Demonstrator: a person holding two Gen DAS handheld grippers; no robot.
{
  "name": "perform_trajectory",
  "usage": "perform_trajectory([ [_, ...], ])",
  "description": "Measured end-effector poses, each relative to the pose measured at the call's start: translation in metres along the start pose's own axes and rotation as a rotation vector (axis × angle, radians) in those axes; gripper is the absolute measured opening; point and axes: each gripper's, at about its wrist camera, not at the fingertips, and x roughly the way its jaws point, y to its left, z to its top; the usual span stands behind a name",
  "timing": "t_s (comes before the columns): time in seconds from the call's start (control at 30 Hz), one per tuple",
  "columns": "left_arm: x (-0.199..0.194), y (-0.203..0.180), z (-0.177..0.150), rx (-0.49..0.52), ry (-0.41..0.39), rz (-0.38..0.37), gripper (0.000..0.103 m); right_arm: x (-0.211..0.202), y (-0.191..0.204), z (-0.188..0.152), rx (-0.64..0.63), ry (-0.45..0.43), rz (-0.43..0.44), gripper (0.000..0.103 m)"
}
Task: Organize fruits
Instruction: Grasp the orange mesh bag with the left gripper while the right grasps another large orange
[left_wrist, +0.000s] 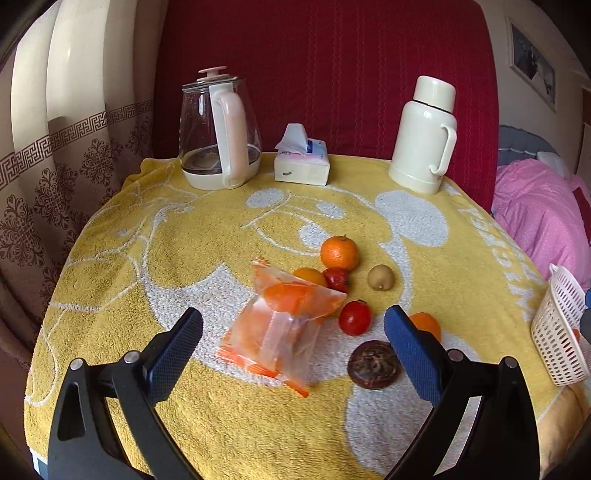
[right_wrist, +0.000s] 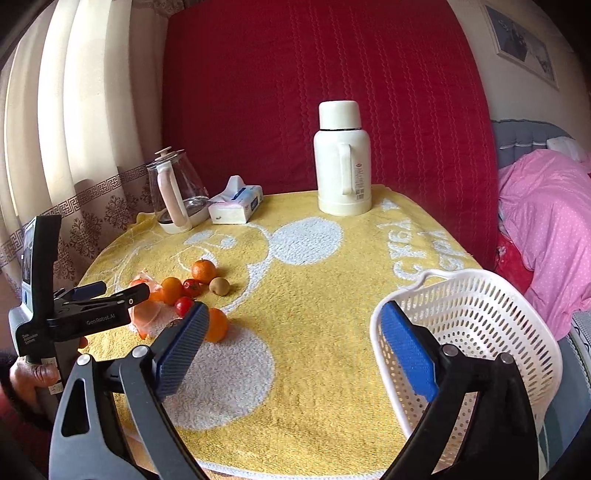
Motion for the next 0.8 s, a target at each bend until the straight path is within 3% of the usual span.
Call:
perform_trajectory([
  [0.4, 0.039, 0.018, -0.003, 0.004, 0.08, -0.064, 0.097, 0.026, 0.034, -0.006, -0.045, 0.084, 0.102, 0.099],
  [0.47, 0.044, 0.019, -0.004, 0.007, 0.087, -0.065, 0.091, 0.03, 0.038, -0.007, -0.05, 0.094, 0.111, 0.099],
  [0.57, 0.054, 0.021, -0.006, -0.001, 0.122, -0.089, 0.072, 0.035, 0.042, -0.007, -0.051, 0.115, 0.13, 0.099],
  [0.8, 0.05, 0.028, -0.008, -0.033, 0.108, -0.096, 0.061, 0.051, 0.051, -0.01, -0.04, 0.17, 0.176, 0.099],
])
